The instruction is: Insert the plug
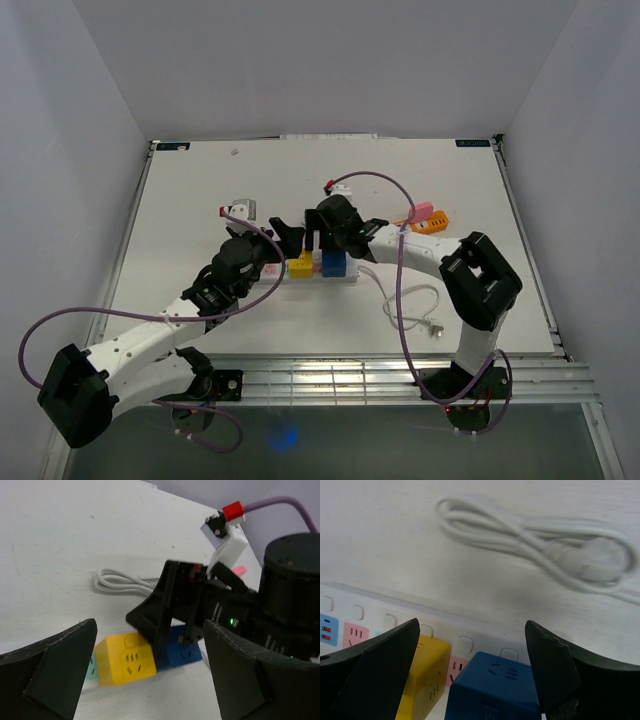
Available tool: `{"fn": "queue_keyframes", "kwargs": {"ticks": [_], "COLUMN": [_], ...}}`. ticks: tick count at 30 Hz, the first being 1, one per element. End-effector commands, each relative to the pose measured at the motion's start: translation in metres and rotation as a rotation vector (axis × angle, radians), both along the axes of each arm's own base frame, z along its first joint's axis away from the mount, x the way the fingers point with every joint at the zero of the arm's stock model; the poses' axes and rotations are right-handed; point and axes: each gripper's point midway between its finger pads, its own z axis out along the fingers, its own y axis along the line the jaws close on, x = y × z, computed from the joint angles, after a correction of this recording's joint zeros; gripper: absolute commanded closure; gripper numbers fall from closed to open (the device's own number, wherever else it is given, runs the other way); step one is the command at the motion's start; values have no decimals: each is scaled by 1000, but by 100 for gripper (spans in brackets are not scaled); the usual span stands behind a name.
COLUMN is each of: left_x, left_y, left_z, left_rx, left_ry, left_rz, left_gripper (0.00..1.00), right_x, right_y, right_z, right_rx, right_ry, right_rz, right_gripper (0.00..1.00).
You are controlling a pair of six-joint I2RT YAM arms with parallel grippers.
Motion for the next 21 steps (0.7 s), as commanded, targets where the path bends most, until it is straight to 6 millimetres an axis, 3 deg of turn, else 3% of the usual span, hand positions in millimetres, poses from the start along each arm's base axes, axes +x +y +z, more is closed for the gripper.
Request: {"fn": "queue_keyframes", "kwargs": {"ticks": [1, 4, 12, 17, 21], "left_x": [7, 8, 14, 12, 12], "left_y": [29, 29, 18, 20, 20], "left_z": [7, 6, -4, -1, -1], "left_rx": [4, 4, 39, 34, 35], "left_ry": [7, 11, 48, 38, 36], "left_rz": [152, 154, 126, 130, 127], "left_gripper": [2, 2, 2, 2, 2], "right_x": [-36, -37, 1, 27, 41], "right_y": [79, 79, 20, -9, -4], "right_z": [25, 32, 64, 53, 39], "right_rx": [101, 38, -1, -155, -237], "right_ry": [-13, -35, -158, -207, -217], "right_rz": [240, 242, 121, 155, 192], "right_gripper": [10, 10, 10, 10, 10]}}
